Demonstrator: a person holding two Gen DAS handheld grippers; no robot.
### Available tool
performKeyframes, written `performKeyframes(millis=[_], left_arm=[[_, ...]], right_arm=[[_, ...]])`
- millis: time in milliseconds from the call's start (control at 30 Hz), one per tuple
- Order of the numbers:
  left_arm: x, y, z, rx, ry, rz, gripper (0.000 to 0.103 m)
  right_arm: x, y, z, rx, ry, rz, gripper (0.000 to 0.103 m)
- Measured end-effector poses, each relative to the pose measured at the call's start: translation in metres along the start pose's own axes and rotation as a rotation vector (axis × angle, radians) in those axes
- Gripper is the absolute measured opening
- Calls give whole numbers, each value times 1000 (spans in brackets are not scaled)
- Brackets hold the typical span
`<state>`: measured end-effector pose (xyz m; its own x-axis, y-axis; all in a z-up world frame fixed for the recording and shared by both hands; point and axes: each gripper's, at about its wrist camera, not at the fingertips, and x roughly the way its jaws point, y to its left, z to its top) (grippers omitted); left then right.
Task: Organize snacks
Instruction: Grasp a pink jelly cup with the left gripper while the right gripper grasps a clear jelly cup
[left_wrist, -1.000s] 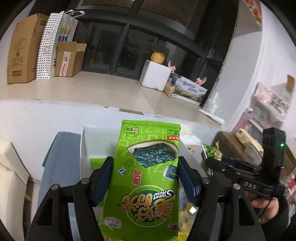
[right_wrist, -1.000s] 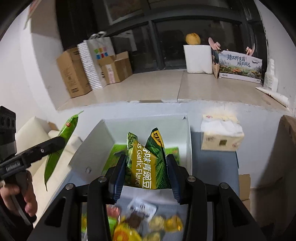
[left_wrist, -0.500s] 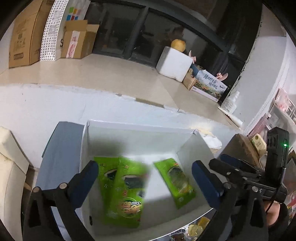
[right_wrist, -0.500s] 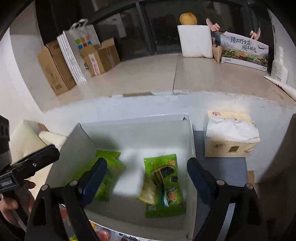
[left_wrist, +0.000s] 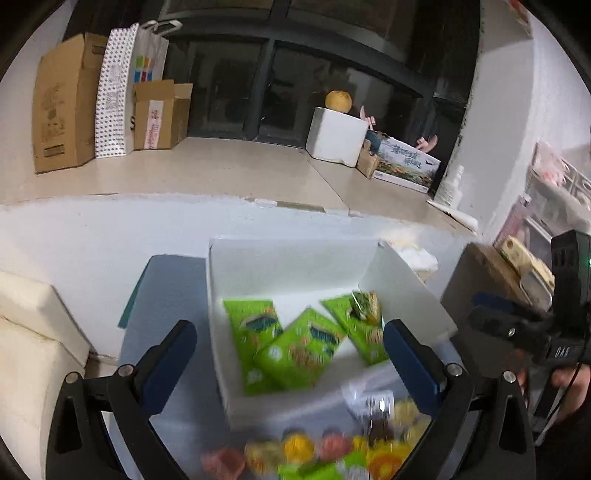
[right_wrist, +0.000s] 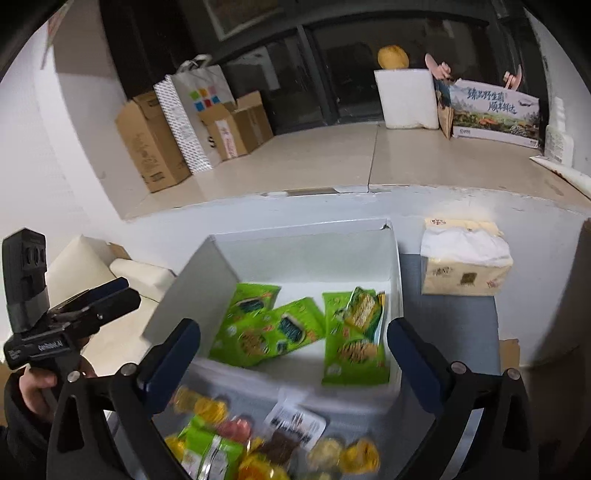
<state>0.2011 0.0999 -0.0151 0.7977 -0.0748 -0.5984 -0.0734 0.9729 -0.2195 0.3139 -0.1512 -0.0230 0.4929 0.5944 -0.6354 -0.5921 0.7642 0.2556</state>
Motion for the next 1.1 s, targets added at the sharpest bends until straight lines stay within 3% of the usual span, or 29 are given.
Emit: performKeyframes(millis=[200,400,633,800,867,900,933,967,1100], left_arm=[[-46,-2,-54,4,-6,-27,103],[-58,2,-105,7,66,-5,103],[-59,11,-129,-18,109,-2,103],[-58,15,-131,-27,116,6,103],[-57,17,-131,-31,119,8,103],[-56,17,-131,-31,122,8,103],[-55,18,-131,-30,122,8,103],[-54,18,-131,-31,123,8,103],[-47,22,-133,-39,139,10,103]], right_arm=[[-32,4,-61,14,14,-47,103],[-16,-21,-106,43,119,-120,103],[14,-54,-112,112,143,-111,103],[43,-74,-112,254,182,-118,103],[53,-79,-115,298,185,-103,98],[57,-81,-117,321,196,-112,86],[61,-83,-119,338,209,-130,65],[64,-84,-120,348,210,-119,54],[59,-78,-115,291,214,-135,51]])
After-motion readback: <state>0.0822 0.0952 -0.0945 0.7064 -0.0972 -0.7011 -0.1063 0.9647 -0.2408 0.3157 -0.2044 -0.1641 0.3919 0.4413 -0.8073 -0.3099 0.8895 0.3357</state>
